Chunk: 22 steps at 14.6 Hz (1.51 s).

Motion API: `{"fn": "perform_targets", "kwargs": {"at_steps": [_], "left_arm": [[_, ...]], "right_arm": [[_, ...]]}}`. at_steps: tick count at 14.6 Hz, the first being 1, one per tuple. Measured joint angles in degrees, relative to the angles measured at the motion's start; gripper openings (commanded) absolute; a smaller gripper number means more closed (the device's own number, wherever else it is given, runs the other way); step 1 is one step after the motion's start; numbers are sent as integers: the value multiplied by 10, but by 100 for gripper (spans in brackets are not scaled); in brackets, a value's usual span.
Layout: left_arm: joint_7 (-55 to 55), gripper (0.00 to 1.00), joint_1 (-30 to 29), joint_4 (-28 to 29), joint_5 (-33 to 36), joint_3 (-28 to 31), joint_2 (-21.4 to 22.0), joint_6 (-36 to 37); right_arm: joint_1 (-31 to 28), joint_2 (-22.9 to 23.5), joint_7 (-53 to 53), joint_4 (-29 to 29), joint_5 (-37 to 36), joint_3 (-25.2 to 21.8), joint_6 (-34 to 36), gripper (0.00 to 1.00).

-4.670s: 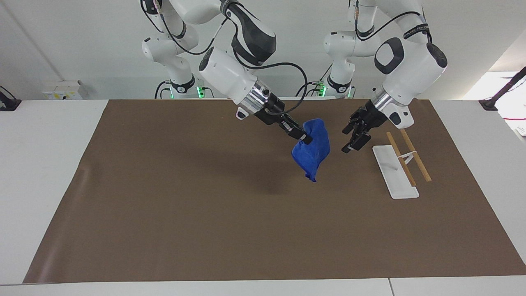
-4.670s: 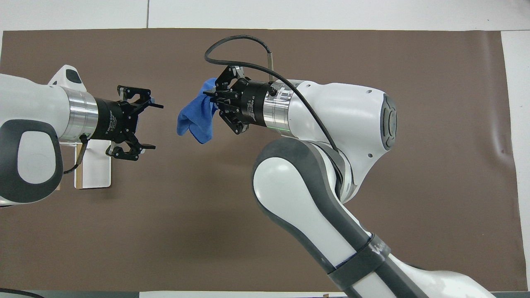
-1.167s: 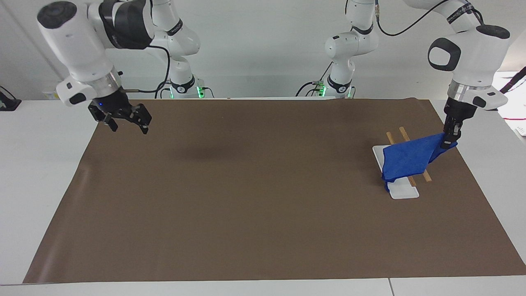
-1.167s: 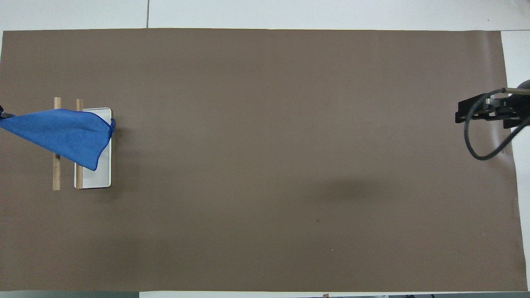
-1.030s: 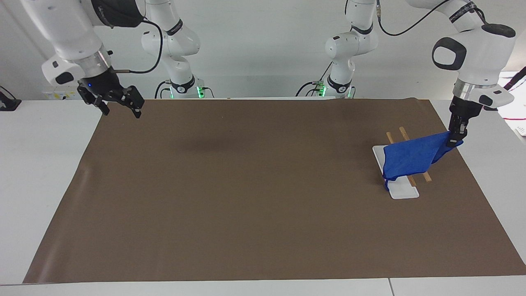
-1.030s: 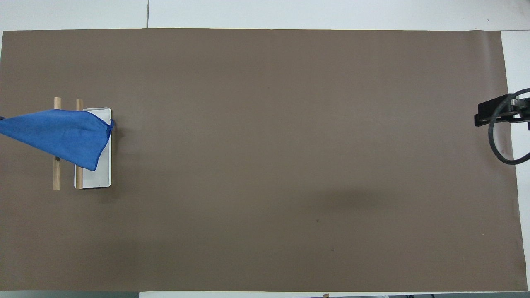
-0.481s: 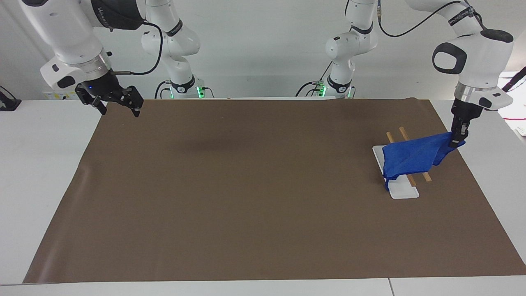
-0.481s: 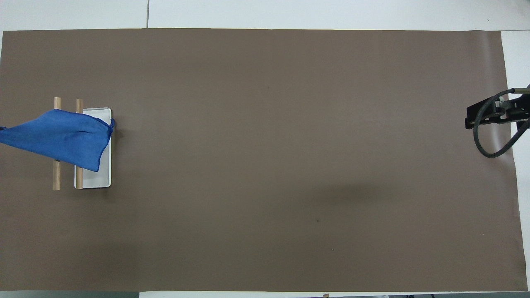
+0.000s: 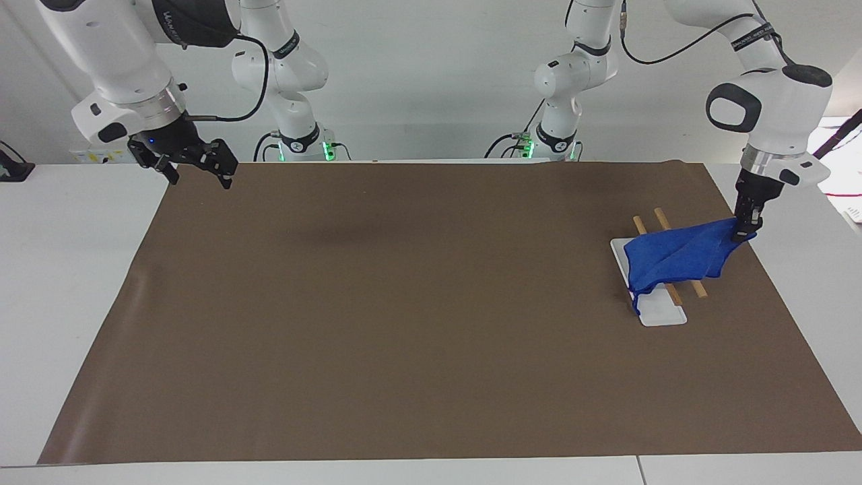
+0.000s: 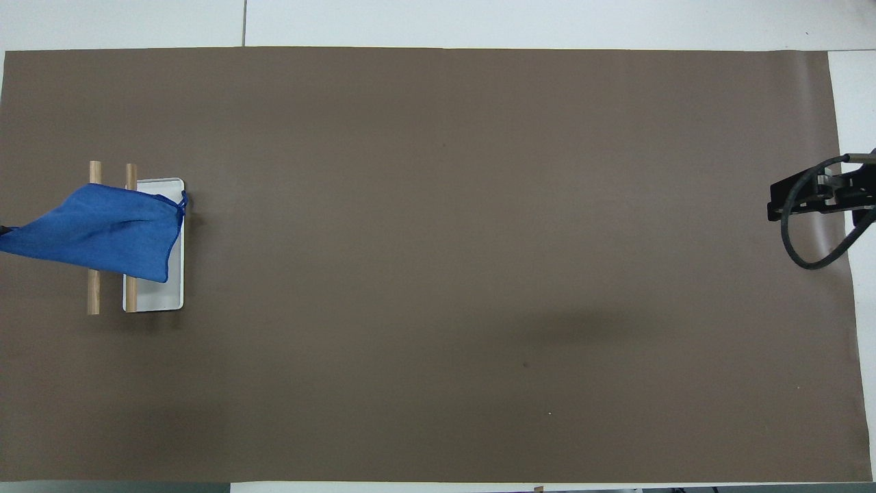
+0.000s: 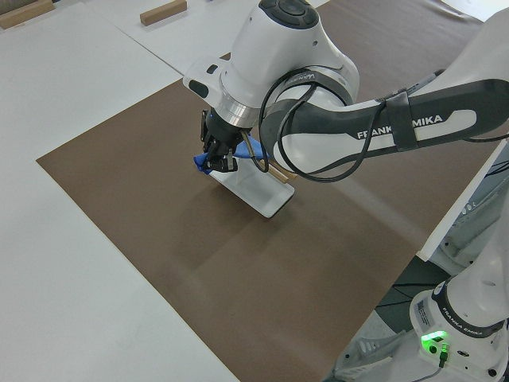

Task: Right arm passes towel to left arm to hang
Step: 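Open the left gripper and release the towel onto the rack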

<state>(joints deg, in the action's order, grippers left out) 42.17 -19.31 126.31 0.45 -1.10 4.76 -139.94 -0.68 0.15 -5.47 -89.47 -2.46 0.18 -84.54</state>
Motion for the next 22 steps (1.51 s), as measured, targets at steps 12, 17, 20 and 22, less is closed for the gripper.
{"fn": "perform_targets", "kwargs": {"at_steps": [12, 17, 20, 22], "left_arm": [[-11, 100, 62, -196, 0, -14, -69, 120], [-136, 100, 128, -214, 0, -17, -71, 181], [-235, 100, 138, -237, 0, -20, -65, 244], [-300, 100, 144, -261, 0, -25, -61, 303]], "right_arm": [[4, -1, -1, -2, 0, 2, 0, 100], [4, -1, -1, -2, 0, 3, 0, 100], [4, -2, -1, -2, 0, 3, 0, 100], [4, -2, -1, -2, 0, 3, 0, 100]]}}
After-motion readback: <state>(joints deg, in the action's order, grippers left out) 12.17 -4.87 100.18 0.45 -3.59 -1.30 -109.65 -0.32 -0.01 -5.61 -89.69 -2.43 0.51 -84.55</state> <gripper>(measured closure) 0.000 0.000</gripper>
